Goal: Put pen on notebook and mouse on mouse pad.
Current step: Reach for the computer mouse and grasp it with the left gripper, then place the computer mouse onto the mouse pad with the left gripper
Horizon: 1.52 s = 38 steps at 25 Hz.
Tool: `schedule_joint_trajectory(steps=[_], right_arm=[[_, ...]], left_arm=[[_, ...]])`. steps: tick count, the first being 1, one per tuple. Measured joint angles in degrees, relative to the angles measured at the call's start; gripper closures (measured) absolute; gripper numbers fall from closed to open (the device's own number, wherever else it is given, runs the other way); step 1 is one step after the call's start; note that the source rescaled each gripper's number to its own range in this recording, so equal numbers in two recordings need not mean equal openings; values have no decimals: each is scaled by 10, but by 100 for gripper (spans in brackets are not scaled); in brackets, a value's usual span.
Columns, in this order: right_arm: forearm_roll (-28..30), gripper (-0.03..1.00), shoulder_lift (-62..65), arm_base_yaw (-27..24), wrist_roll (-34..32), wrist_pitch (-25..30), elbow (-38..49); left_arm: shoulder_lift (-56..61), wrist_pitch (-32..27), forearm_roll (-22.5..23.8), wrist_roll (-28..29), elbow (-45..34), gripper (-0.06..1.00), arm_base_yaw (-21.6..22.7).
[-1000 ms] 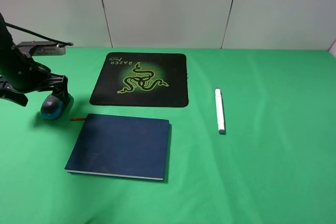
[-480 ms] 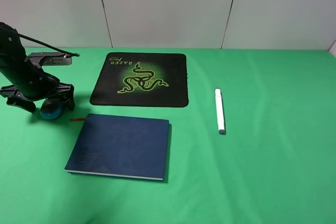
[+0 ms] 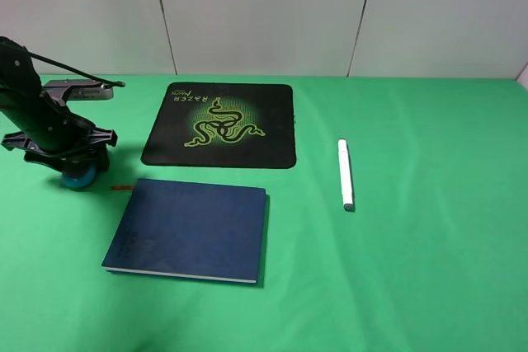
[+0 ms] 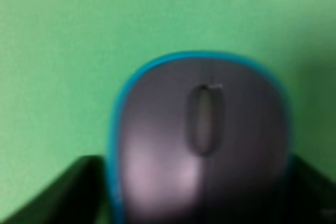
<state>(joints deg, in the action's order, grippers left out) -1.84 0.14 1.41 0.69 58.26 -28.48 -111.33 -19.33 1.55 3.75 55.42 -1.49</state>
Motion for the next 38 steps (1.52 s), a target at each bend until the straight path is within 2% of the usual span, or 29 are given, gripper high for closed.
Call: schedule_joint_trajectory(steps=[1, 9, 17, 26, 30, 38], right_arm=[[0, -3, 0, 0, 0, 0, 0], [0, -3, 0, 0, 0, 0, 0], [0, -3, 0, 0, 0, 0, 0], [0, -3, 0, 0, 0, 1, 0], [0, -3, 0, 0, 0, 1, 0], [0, -3, 0, 0, 0, 1, 0]], left_arm=[[0, 0, 0, -1, 0, 94, 0], [1, -1, -1, -2, 0, 94, 0], [34, -33, -3, 2, 1, 94, 0], [49, -180, -4, 6, 91, 94, -3], [49, -222, -4, 13, 146, 94, -28], [-22, -267, -4, 48, 290, 94, -125]])
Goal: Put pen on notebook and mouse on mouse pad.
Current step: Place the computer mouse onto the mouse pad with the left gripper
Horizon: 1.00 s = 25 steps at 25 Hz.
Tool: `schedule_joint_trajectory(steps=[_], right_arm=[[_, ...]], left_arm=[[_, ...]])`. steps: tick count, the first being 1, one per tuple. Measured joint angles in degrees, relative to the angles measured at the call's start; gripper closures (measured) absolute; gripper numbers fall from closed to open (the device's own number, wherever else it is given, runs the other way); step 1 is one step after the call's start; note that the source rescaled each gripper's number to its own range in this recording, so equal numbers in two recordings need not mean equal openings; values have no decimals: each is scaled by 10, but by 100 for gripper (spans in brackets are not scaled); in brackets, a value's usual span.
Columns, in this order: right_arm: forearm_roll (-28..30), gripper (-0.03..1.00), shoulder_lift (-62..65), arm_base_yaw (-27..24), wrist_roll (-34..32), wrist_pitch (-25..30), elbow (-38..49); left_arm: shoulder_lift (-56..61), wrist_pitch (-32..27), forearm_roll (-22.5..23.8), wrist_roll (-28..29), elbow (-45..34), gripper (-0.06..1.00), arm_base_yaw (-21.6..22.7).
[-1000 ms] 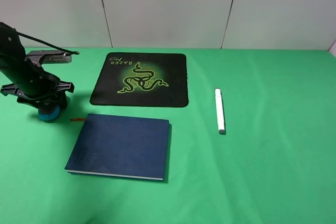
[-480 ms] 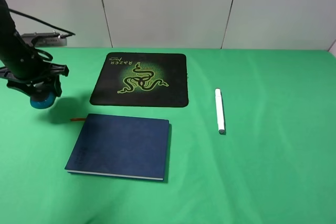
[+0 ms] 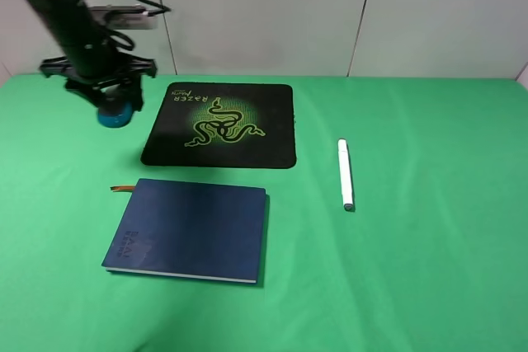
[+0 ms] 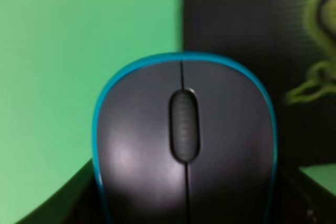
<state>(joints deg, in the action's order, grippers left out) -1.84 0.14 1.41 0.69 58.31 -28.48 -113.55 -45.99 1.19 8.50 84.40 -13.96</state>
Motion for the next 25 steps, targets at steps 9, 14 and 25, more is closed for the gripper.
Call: schedule_joint_trajectory(steps=[9, 14, 25], right_arm=[[0, -3, 0, 0, 0, 0, 0], [0, -3, 0, 0, 0, 0, 0], [0, -3, 0, 0, 0, 0, 0]], left_arm=[[-134, -35, -2, 32, 166, 94, -99], [-195, -32, -2, 36, 214, 94, -121], [-230, 3, -2, 42, 228, 94, -125]])
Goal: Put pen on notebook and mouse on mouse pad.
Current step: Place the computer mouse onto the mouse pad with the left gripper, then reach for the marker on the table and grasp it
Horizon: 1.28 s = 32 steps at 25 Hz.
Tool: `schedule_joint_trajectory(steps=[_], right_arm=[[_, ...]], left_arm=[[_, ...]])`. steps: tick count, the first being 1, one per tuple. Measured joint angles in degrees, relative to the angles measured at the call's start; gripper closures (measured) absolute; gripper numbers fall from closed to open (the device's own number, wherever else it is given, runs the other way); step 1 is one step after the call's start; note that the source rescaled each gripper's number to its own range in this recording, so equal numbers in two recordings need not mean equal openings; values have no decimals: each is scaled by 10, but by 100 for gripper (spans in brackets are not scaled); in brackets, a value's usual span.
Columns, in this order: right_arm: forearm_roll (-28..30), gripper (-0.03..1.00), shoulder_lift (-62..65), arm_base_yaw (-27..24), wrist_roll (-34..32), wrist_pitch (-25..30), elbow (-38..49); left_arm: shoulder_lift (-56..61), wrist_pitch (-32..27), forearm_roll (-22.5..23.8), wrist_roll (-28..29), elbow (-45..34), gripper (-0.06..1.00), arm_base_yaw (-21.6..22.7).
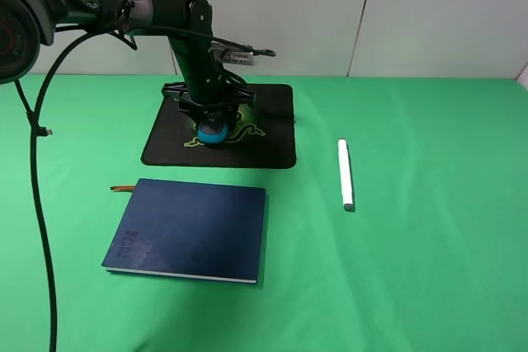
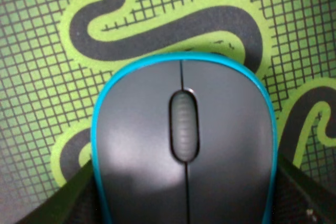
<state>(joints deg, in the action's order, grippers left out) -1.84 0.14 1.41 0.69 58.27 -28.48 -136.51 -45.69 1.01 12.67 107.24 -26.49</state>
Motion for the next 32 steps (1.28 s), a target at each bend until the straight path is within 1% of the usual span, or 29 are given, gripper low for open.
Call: schedule_joint_trajectory(steps=[2, 3, 4, 5, 6, 7, 8, 9, 11, 13, 16, 21, 25, 28, 32], right_arm=[[0, -3, 0, 0, 0, 0, 0], [0, -3, 0, 0, 0, 0, 0], [0, -3, 0, 0, 0, 0, 0], [0, -3, 0, 0, 0, 0, 0], [0, -3, 0, 0, 0, 0, 0], [0, -3, 0, 0, 0, 0, 0], [0, -3, 0, 0, 0, 0, 0], [0, -3, 0, 0, 0, 0, 0], [0, -3, 0, 0, 0, 0, 0], [0, -3, 0, 0, 0, 0, 0], [0, -3, 0, 0, 0, 0, 0], [0, -3, 0, 0, 0, 0, 0], [0, -3, 0, 0, 0, 1, 0], [0, -3, 0, 0, 0, 1, 0], [0, -3, 0, 0, 0, 1, 0]], left_arm=[[0, 3, 0, 1, 0, 93, 0], [0, 5, 0, 1, 0, 86, 0], [0, 9, 0, 1, 0, 69, 0], [0, 10, 0, 1, 0, 44, 0], [0, 10, 0, 1, 0, 25, 0], [0, 10, 0, 1, 0, 15, 0], [0, 10, 0, 1, 0, 7, 0], [0, 10, 0, 1, 0, 2, 0], [0, 9, -1, 1, 0, -2, 0], [6, -1, -10, 1, 0, -4, 0], [34, -28, -10, 1, 2, -5, 0], [112, -108, -10, 0, 7, -6, 0], [180, -172, -10, -19, 8, -6, -1], [228, -213, 2, -40, 9, -6, -1], [291, -214, 16, -70, -3, -6, -1]])
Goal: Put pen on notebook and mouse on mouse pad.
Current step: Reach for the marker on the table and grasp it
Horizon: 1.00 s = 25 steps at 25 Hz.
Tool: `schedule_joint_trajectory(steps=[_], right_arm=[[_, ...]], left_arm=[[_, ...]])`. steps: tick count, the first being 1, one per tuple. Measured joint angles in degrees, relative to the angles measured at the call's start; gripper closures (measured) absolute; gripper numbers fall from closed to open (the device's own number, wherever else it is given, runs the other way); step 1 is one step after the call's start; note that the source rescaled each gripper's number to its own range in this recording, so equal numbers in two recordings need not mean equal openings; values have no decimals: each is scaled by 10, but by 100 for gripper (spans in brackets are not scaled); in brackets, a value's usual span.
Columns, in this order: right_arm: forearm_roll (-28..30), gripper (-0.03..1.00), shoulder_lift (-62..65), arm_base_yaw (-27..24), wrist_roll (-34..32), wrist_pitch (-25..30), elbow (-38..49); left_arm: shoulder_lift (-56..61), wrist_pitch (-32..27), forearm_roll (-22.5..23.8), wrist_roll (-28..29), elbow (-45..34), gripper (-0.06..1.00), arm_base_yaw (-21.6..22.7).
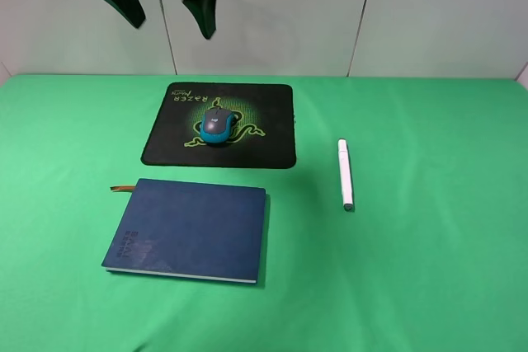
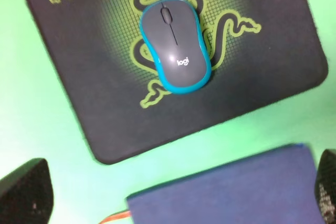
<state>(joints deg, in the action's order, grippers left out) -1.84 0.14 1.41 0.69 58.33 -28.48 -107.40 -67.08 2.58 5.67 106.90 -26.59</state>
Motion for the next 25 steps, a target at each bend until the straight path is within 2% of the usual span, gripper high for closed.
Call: schedule_joint_trajectory(steps=[6, 18, 25], right_arm=[[0, -3, 0, 0, 0, 0, 0], [0, -3, 0, 0, 0, 0, 0], [0, -3, 0, 0, 0, -1, 0]], left_arm=[[116, 0, 4, -17, -89, -6, 0], [438, 0, -18, -17, -394, -6, 0], [638, -2, -26, -17, -535, -6, 0]])
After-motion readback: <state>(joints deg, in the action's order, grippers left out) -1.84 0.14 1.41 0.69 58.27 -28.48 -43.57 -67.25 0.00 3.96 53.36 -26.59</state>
